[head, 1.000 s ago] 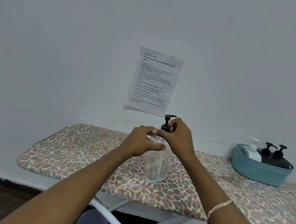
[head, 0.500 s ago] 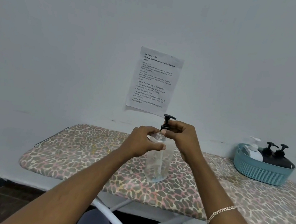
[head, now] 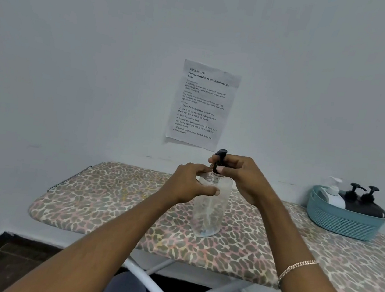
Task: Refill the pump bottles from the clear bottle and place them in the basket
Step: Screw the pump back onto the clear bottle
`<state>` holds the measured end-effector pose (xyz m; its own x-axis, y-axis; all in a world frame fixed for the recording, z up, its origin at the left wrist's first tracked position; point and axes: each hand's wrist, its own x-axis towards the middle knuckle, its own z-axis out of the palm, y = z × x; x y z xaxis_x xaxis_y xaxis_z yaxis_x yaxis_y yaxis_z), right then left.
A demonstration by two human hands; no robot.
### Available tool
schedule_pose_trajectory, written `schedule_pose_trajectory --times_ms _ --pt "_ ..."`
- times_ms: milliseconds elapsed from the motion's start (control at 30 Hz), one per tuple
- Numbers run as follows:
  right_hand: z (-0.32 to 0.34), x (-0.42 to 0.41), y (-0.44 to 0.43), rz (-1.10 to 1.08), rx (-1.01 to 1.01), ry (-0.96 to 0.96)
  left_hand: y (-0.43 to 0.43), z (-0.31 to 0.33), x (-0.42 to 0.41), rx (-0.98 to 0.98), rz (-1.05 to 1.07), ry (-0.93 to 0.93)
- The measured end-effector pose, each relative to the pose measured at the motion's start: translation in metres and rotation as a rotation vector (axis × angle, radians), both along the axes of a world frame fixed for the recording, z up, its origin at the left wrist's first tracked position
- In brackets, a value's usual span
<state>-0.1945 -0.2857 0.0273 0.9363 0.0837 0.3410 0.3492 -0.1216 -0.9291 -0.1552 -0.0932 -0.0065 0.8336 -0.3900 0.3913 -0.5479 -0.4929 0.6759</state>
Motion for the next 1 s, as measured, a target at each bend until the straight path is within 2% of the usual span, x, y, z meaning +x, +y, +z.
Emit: schedule_pose_trajectory --times_ms 67,133,233,333,400,533,667,733,800,1000 --pt "0.002 -0.001 -0.001 0.028 -0.003 -0.001 0.000 0.001 0.000 -0.005 0.008 -0.003" --pt "0.000 -0.002 0.006 -0.048 0.028 -0.013 0.000 -0.001 0.000 -0.012 0.017 -0.002" --pt "-0.009 -0.005 0.031 -0.273 0.104 -0.061 0.001 -0.002 0.000 -0.019 0.030 0.001" --pt "-0.019 -0.011 0.065 -0.586 0.066 -0.163 0.002 0.000 -0.002 -0.028 0.017 -0.006" --pt "-0.023 -0.016 0.080 -0.658 0.048 -0.217 0.002 0.000 -0.003 -0.033 0.009 -0.006" --pt "-0.018 -0.010 0.059 -0.534 -0.054 -0.164 0.003 -0.002 0.000 -0.025 0.010 0.006" --pt "-0.004 -0.001 0.012 -0.095 0.014 -0.013 0.001 0.000 0.002 0.022 0.011 0.011" --pt "-0.003 0.000 -0.001 0.042 0.014 0.019 0.001 -0.001 0.002 0.020 0.009 0.016" --pt "-0.004 0.001 -0.004 0.057 0.005 0.003 0.002 -0.001 0.003 0.013 0.017 0.016" --pt "-0.011 -0.002 0.011 -0.103 0.065 -0.050 0.001 -0.006 0.003 -0.016 0.048 -0.011"
